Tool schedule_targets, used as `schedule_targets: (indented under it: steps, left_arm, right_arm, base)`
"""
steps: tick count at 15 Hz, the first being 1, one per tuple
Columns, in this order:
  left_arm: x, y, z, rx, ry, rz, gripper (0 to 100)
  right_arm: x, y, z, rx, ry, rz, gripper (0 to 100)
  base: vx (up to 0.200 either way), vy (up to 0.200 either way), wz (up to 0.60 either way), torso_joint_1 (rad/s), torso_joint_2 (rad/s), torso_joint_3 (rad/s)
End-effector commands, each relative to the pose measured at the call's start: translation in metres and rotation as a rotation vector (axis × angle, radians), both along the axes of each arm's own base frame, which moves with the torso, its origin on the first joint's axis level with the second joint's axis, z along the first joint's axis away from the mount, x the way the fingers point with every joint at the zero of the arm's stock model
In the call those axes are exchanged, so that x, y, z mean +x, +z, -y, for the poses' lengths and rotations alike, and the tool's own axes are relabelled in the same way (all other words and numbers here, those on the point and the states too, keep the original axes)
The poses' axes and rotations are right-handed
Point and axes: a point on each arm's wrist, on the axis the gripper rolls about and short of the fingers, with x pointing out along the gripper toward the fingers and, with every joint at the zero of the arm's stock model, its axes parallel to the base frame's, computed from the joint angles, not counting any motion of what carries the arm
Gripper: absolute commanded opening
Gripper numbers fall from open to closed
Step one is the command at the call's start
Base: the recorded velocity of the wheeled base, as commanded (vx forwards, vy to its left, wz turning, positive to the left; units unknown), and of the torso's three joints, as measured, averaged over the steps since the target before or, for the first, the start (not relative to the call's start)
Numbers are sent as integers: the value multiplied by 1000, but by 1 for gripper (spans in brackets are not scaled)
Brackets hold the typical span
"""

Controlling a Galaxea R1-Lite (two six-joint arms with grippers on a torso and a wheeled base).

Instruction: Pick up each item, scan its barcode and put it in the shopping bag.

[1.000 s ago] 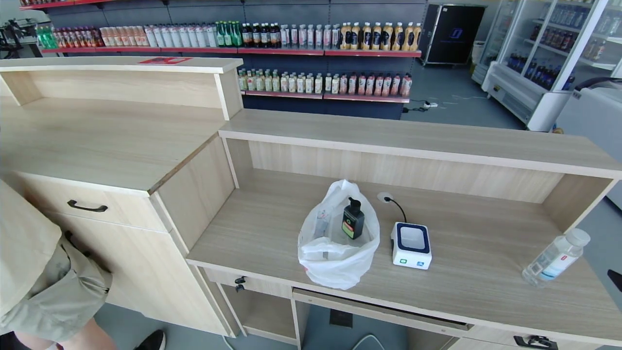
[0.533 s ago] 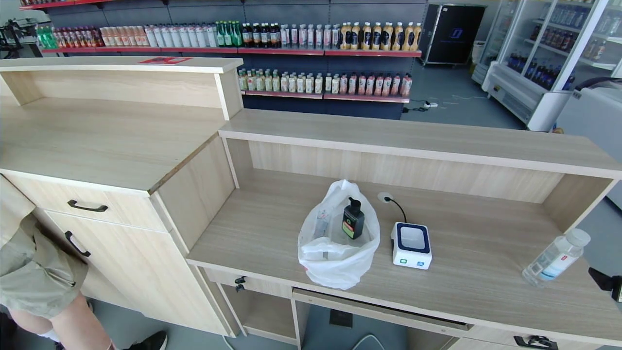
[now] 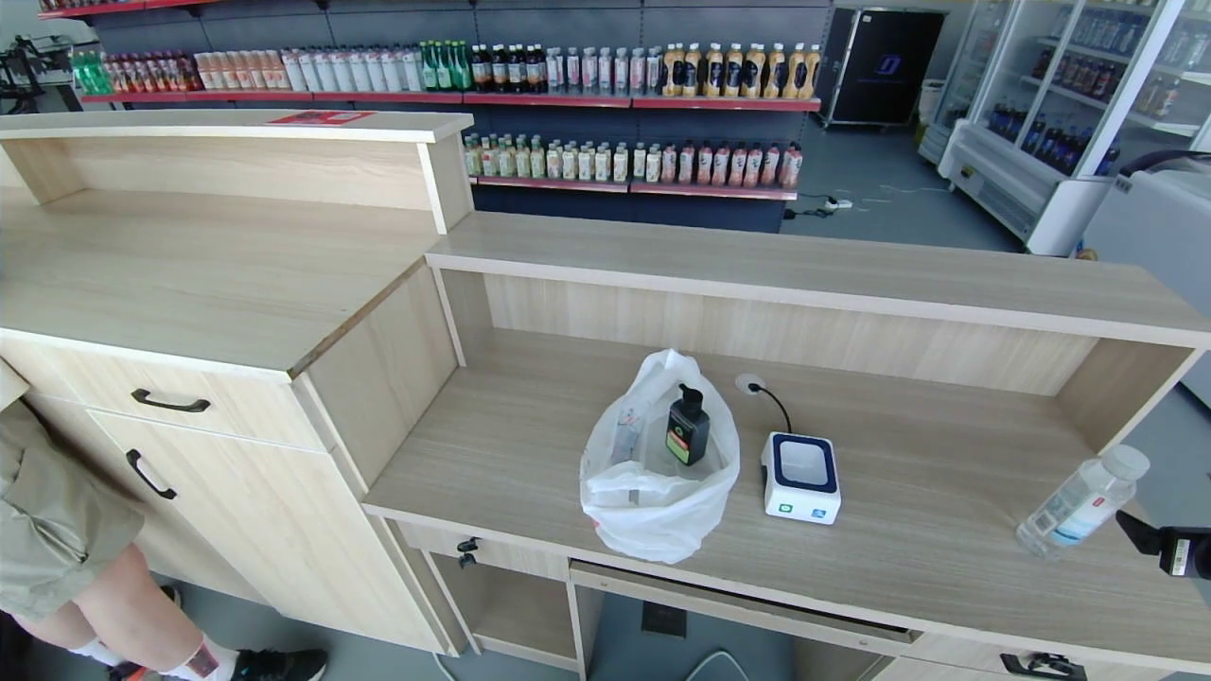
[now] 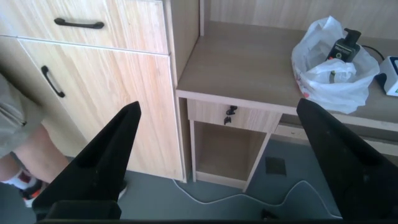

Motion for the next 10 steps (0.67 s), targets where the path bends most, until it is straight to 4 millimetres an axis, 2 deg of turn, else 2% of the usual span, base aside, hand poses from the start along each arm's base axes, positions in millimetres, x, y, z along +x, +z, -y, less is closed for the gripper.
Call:
schedule_targets:
  steps: [1,8,10]
  left_arm:
    - [0,0,0,0,-1,0,100]
    - [0,0,0,0,1,0,100]
    - [0,0,0,0,1,0,100]
  right_arm:
    - [6,-5,0,1,10,-3,100]
    - [16,-18,-6,21,42,-19,100]
    - [19,-16,-5,14,46,-10,100]
  base:
    - [0,0,0,0,0,0]
    - [0,0,0,0,0,0]
    - [0,0,0,0,0,0]
